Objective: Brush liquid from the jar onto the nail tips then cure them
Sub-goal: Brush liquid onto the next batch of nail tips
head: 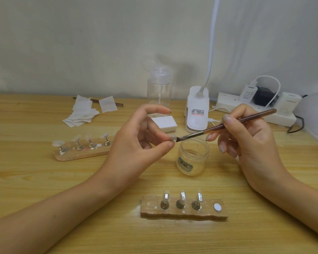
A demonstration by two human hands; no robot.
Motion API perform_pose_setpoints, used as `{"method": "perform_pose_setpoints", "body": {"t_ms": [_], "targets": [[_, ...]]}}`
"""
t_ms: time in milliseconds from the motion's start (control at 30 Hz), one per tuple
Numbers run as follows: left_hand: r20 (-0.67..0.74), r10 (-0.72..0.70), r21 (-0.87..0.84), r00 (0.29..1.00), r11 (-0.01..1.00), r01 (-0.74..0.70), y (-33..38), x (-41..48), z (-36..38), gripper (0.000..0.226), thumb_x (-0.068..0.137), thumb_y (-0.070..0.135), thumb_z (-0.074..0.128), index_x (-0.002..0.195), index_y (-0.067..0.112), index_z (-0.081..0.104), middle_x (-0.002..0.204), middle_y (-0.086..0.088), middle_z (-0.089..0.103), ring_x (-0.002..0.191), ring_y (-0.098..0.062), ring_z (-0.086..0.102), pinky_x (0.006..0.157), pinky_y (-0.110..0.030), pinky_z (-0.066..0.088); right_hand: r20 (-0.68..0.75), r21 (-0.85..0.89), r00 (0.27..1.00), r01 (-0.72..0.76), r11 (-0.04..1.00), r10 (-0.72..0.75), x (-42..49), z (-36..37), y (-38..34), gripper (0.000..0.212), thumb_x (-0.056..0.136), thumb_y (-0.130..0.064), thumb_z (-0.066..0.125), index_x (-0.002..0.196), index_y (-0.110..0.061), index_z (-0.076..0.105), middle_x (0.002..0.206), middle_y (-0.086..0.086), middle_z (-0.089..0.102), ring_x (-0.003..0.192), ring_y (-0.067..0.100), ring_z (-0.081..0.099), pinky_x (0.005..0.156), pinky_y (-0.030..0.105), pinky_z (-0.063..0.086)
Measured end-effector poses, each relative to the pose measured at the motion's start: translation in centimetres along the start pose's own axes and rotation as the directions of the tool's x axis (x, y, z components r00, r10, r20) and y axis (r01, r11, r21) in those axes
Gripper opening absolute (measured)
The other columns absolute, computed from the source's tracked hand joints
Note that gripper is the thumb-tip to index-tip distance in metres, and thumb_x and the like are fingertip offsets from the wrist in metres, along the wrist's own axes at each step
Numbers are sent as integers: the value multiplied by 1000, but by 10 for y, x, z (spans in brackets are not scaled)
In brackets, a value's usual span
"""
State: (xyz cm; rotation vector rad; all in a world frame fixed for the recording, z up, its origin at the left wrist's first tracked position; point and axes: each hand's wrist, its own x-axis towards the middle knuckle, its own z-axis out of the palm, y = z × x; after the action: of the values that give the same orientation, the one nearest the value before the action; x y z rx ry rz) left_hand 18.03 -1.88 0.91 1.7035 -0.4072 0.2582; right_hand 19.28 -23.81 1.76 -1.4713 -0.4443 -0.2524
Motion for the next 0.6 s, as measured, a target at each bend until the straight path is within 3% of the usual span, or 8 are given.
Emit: {"method": "perform_pose_setpoints", "body": {"t_ms": [233, 333, 467, 600], "targets": [[22, 19, -35, 1000, 999, -19, -2, 1, 0, 51, 81, 2, 78, 122, 24, 59, 74, 7, 65, 80, -10, 70, 73, -42, 54, -92, 33, 995, 45, 998, -42, 1, -3, 1, 19, 96, -25, 54, 77, -27, 55, 70, 8, 71, 44, 13, 49, 40, 21, 31], [25, 12, -106, 1000, 994, -9, 0, 1, -1, 54, 76, 10, 80, 123, 24, 58, 79, 5, 67, 85, -14, 72, 79, -37, 57, -70, 7, 993, 98, 995, -98, 1, -2, 0, 15, 100, -32, 49, 98, -23, 61, 82, 6, 74, 47, 12, 51, 42, 18, 32], [50, 11, -226, 999, 974, 1, 2, 1, -4, 68, 69, 18, 82, 130, 27, 53, 93, 7, 67, 81, -11, 72, 79, -23, 55, 46, -162, 979, 202, 966, -197, -3, 1, -9, 31, 103, -30, 40, 125, -24, 60, 97, 4, 77, 55, 18, 61, 46, 21, 42], [117, 30, -331, 993, 944, 10, 1, 1, -5, 80, 71, 11, 82, 140, 22, 43, 91, 7, 63, 82, -14, 73, 84, -24, 55, 265, -298, 935, 312, 902, -236, -3, 7, -22, 17, 101, -10, 51, 112, -6, 63, 93, 2, 76, 73, 20, 72, 54, 25, 51]]}}
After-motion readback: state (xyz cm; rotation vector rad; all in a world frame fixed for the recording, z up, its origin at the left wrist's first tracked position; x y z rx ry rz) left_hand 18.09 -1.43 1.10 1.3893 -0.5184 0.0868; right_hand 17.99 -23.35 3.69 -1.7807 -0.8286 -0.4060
